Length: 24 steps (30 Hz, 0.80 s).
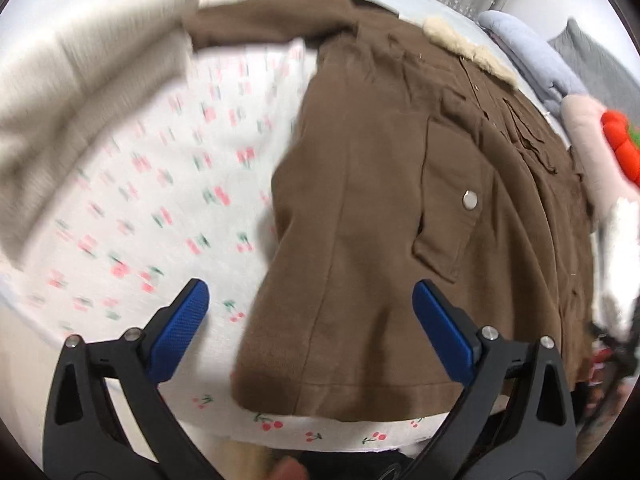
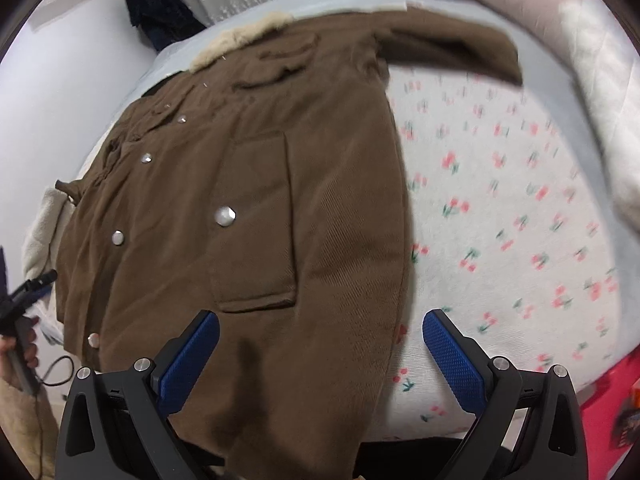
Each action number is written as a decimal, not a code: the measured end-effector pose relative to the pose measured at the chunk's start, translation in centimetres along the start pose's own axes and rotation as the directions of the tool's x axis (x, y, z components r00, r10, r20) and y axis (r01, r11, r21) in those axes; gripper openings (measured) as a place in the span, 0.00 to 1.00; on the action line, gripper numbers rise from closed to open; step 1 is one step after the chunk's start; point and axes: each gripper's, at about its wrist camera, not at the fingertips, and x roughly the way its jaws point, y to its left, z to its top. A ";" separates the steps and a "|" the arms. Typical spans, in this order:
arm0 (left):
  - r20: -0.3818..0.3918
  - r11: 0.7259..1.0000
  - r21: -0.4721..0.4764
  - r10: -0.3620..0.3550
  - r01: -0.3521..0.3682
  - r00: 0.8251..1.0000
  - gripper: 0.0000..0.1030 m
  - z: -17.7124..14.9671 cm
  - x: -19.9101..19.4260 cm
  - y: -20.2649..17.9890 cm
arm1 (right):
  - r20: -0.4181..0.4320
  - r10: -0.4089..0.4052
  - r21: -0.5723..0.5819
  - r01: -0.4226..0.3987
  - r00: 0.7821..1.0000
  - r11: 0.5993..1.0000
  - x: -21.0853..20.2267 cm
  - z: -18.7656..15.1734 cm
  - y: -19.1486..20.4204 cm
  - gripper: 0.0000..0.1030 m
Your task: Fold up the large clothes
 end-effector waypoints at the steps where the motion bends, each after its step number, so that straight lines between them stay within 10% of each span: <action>1: -0.028 0.999 -0.016 -0.038 0.037 0.999 0.90 -0.3 0.8 0.3 | -0.018 0.024 0.021 -0.023 1.000 1.000 0.6 -0.2 -0.3 1.00; 6: -0.011 0.993 -0.007 -0.119 0.119 0.993 0.80 -2.4 2.1 0.1 | 0.003 0.046 0.078 -0.046 0.999 0.996 1.1 -1.2 -0.2 1.00; 8: -0.002 0.993 0.017 -0.115 0.115 0.993 0.57 -3.2 1.7 -0.6 | -0.009 0.084 0.131 -0.082 0.996 0.988 1.0 -1.2 -0.7 1.00; 9: -0.005 0.990 0.016 -0.138 0.138 0.990 0.27 -3.4 1.5 -0.7 | -0.015 0.132 0.152 -0.128 0.991 0.980 0.9 -1.2 -0.9 0.94; 10: -0.002 0.984 -0.003 -0.178 0.178 0.984 0.18 -3.5 1.4 -0.5 | -0.011 0.185 0.164 -0.181 0.983 0.970 0.7 -1.2 -1.0 0.81; 11: 0.011 0.981 -0.027 -0.193 0.194 0.981 0.17 -3.5 1.1 -0.4 | -0.019 0.231 0.178 -0.224 0.973 0.958 0.8 -1.2 -1.3 0.32; 12: 0.022 0.979 -0.032 -0.199 0.200 0.980 0.15 -3.6 0.6 -0.2 | -0.026 0.258 0.192 -0.248 0.966 0.949 0.8 -1.1 -1.6 0.10; 20: 0.135 0.946 0.009 -0.321 0.323 0.937 0.12 -5.5 -8.0 -1.7 | 0.225 0.234 0.191 -0.278 0.946 0.941 -8.1 0.7 -5.8 0.05; 24: 0.061 0.941 0.054 -0.338 0.335 0.939 0.12 -7.5 -8.2 -2.8 | 0.290 0.145 0.181 -0.203 0.946 0.962 -12.0 2.3 -7.5 0.05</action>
